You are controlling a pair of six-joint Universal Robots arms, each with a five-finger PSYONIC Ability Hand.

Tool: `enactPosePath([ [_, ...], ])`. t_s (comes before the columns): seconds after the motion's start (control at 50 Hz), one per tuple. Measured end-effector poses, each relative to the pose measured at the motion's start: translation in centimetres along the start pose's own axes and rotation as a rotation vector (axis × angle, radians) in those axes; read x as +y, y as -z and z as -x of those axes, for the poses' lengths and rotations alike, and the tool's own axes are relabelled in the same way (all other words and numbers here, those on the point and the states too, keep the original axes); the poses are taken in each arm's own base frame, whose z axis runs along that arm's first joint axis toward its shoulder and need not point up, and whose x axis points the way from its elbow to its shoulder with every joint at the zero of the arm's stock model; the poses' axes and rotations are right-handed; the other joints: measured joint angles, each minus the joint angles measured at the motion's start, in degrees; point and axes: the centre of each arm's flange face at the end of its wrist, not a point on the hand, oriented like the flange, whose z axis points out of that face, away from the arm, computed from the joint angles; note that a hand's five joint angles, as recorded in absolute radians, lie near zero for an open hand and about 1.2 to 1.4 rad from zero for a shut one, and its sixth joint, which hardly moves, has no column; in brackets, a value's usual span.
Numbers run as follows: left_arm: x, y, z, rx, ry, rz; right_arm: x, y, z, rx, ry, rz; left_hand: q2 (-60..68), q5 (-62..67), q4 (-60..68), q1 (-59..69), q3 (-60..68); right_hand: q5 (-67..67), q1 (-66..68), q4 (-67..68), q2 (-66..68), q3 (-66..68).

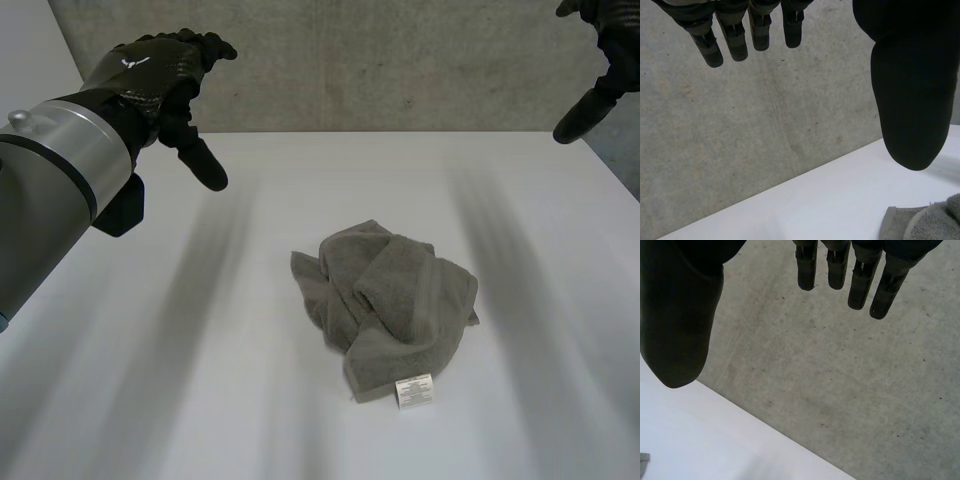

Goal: Fold the laundry

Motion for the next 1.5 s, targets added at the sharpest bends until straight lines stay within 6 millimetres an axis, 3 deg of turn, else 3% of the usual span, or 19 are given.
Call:
enactPosePath([
  [0.1,0.0,0.0,0.0,0.0,0.002,-0.003,0.7,-0.3,0.4,-0.033,0.003,0.026,0.0,0.0,0.0,0.0,0.0,0.0,0.0,0.0,0.0,0.0],
  [0.3,-0.3,-0.5,-0.1,0.003,0.006,-0.026,4.5,-1.8,1.5,-0.127,-0.018,0.189,0.0,0.0,0.0,0.0,0.0,0.0,0.0,0.0,0.0,0.0],
  [0.38,1.0,-2.0,-0.3,0.011,0.004,-0.02,6.2,-2.5,2.0,-0.156,-0.031,0.24,0.0,0.0,0.0,0.0,0.0,0.0,0.0,0.0,0.0,0.0],
  [0.52,6.8,-6.1,-1.6,0.05,-0.004,0.034,10.7,-4.1,3.7,-0.229,-0.064,0.352,0.0,0.0,0.0,0.0,0.0,0.0,0.0,0.0,0.0,0.0],
  [0.7,17.4,-9.7,-4.3,0.187,-0.009,0.181,17.4,-5.0,7.5,-0.312,-0.147,0.511,0.1,0.0,0.1,0.0,0.1,0.0,0.0,0.0,0.0,0.0],
  [0.78,20.9,-10.4,-5.0,0.22,-0.007,0.233,19.0,-4.9,8.5,-0.326,-0.163,0.547,0.1,0.0,0.2,0.1,0.2,0.0,0.0,0.0,0.0,0.0],
  [0.88,23.4,-10.8,-5.5,0.236,-0.006,0.261,19.7,-4.9,9.1,-0.337,-0.165,0.555,1.4,0.0,1.5,0.9,1.3,1.2,2.0,1.1,1.3,1.5],
  [0.92,24.1,-10.9,-5.8,0.24,-0.007,0.265,19.7,-4.9,9.2,-0.341,-0.164,0.552,3.9,0.8,4.0,3.5,3.9,11.9,12.3,10.1,10.8,11.3],
  [0.98,24.7,-11.1,-6.3,0.249,-0.008,0.26,19.5,-4.9,9.3,-0.35,-0.159,0.539,17.5,14.6,17.6,16.9,17.5,37.1,38.2,35.8,38.2,37.1],
  [1.0,24.7,-11.2,-6.3,0.251,-0.008,0.258,19.4,-5.0,9.4,-0.352,-0.158,0.535,22.5,18.4,21.5,22.2,22.4,41.3,42.6,39.9,42.6,42.3],
  [1.02,24.6,-11.2,-6.5,0.254,-0.008,0.252,19.2,-5.0,9.4,-0.358,-0.155,0.525,31.2,27.6,30.2,30.9,30.0,53.2,54.4,52.6,54.3,53.5],
  [1.06,24.2,-11.4,-6.7,0.258,-0.007,0.237,18.8,-5.2,9.6,-0.368,-0.152,0.504,42.3,39.4,42.5,42.6,42.2,62.1,62.8,60.7,62.1,61.6],
  [1.12,23.2,-11.6,-6.9,0.263,-0.003,0.209,18.0,-5.6,9.8,-0.383,-0.145,0.467,53.4,49.7,53.1,52.0,53.3,63.0,63.3,62.0,62.4,62.4],
  [1.22,18.8,-12.2,-7.2,0.264,0.006,0.093,13.6,-7.2,9.9,-0.394,-0.095,0.3,58.5,54.0,58.7,55.7,58.5,63.0,63.3,62.0,62.4,62.4],
  [1.3,13.4,-12.7,-6.6,0.217,0.015,-0.052,8.4,-8.2,9.3,-0.373,-0.045,0.104,59.5,54.2,59.8,55.9,59.5,63.0,63.4,62.0,62.4,62.4],
  [1.34,9.3,-12.8,-5.3,0.143,0.026,-0.164,4.0,-8.6,8.5,-0.337,-0.017,-0.07,59.7,54.2,60.0,55.9,59.7,63.0,63.4,62.0,62.4,62.6],
  [1.4,5.4,-12.5,-3.1,0.039,0.04,-0.271,0.5,-8.4,7.6,-0.304,0.002,-0.214,59.8,54.2,60.1,55.9,59.9,63.0,63.4,62.0,62.4,62.7],
  [1.46,1.8,-11.5,-0.4,-0.075,0.054,-0.369,-1.9,-7.7,7.0,-0.285,0.02,-0.31,59.9,54.2,60.1,55.9,59.9,63.0,63.4,62.0,62.4,62.7],
  [1.5,0.4,-10.5,0.8,-0.114,0.055,-0.403,-2.1,-7.3,7.1,-0.294,0.034,-0.307,60.0,54.2,60.2,55.9,59.9,63.0,63.4,62.0,62.4,62.8],
])
